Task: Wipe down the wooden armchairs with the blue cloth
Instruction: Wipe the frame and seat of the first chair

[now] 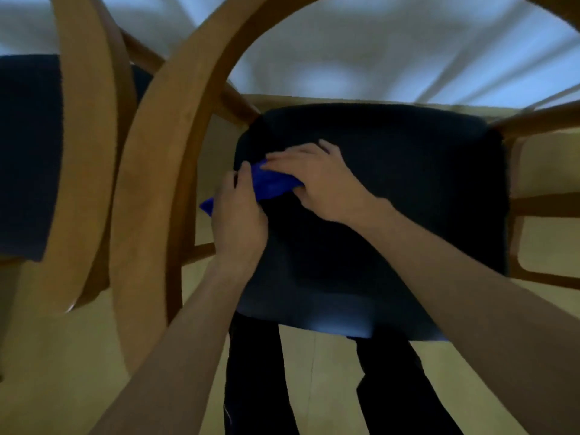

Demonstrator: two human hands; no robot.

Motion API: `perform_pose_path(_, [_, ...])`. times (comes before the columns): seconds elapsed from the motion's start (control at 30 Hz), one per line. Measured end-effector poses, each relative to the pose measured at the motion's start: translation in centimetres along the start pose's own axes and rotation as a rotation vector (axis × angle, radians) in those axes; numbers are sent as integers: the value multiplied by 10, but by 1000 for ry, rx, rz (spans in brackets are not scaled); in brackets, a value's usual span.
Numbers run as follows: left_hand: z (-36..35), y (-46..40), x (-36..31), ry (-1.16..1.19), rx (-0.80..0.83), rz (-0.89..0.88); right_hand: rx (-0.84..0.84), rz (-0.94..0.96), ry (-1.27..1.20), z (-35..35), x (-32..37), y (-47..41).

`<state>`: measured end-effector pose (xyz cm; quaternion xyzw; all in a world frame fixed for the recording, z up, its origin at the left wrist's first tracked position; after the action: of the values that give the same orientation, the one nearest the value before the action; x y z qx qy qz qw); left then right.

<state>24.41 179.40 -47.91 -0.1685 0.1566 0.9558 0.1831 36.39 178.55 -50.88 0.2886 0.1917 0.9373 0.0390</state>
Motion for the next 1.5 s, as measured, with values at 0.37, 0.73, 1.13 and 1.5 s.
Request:
perform_pose_path(0.37, [-80,139,11,15,79,317,267,374,273,-75,18,81])
perform_pose_path(0.73, [-18,78,86,105,-399,499,129,403,428,-59,99,-27])
perform_pose_path(1.13, [-89,175,16,-138,-63,435,451,692,500,-104,53,84])
perform_pose_path(1.5, [-29,110,89,106,-357,597,324,533,432,-79,114,-20])
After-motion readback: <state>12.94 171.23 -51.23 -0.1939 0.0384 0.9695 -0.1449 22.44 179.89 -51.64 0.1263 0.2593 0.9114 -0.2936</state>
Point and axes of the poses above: each hand's wrist, its own y-axis away from the middle knuckle, its own z-axis out of the back of the hand, x = y × z, the point moved 10 cm from there along -y, towards the middle knuckle, and after that the axes turned 12 degrees about -z, right-handed, at the moved point
